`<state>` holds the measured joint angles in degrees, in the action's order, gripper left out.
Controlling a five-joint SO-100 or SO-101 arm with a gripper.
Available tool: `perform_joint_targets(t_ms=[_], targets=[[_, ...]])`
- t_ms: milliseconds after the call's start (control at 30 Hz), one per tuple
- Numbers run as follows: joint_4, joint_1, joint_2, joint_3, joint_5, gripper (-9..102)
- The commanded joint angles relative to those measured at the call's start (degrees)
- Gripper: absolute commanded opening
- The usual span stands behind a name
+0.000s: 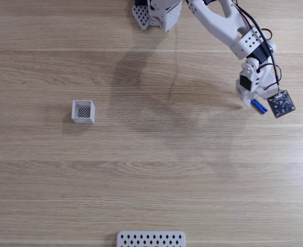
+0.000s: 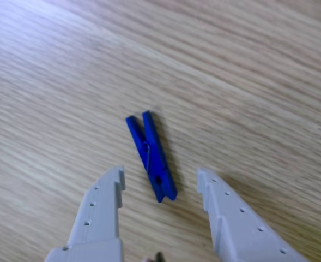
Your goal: Grasp a peg and put it in the crate.
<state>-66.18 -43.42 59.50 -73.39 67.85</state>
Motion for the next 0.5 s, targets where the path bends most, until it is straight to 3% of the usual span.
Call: perform_joint_targets(t_ms=[0, 300, 467], targets=[[3.25, -0.97, 3.52, -1.14, -0.53, 22], [7.82, -3.87, 3.43, -4.83, -1.05, 21], [7.91, -3.34, 3.43, -4.92, -0.62, 3]])
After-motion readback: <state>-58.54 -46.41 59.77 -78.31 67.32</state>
